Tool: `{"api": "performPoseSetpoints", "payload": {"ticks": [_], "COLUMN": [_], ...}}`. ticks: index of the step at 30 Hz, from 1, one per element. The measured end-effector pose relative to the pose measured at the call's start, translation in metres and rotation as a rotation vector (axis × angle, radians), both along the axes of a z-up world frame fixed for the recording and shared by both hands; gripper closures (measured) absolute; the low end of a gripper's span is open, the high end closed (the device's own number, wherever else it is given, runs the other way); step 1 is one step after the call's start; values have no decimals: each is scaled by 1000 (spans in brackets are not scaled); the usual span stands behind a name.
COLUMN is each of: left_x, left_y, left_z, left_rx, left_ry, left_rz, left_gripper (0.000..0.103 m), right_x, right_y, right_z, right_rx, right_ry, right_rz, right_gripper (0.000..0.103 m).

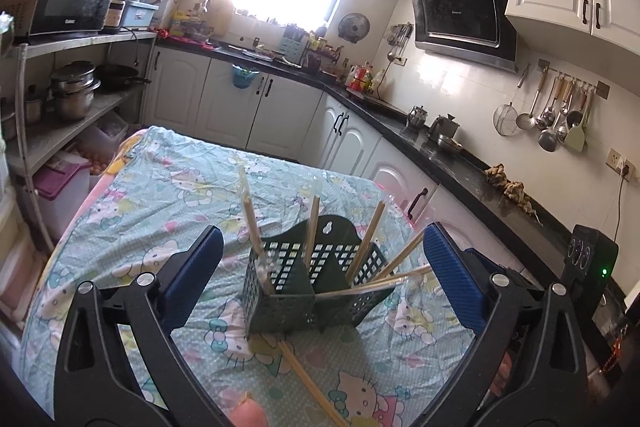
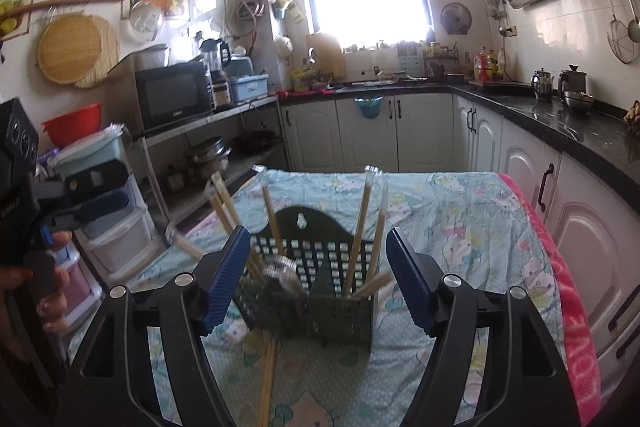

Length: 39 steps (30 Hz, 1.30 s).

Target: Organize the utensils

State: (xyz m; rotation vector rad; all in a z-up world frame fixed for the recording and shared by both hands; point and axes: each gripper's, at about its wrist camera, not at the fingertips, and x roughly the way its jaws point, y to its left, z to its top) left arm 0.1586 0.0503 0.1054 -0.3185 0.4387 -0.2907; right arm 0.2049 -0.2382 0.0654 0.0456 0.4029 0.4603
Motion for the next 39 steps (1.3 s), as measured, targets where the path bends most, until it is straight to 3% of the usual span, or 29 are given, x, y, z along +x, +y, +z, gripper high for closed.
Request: {"api": "performPoseSetpoints", "payload": {"ticks": [16, 39], "left_x": [-19, -23], "left_y": [10, -3], "left_z": [-27, -71], "left_rx": [14, 14], "left_ry": [86, 213], "left_rz": [15, -54], "left_gripper": [11, 11], "right_x": [-34, -72], "right_y": [18, 48], "right_z": [-27, -63], "right_rx": [-93, -205], "right_ry": [58, 140], "right_rz": [105, 266], "right_gripper": [35, 35]}}
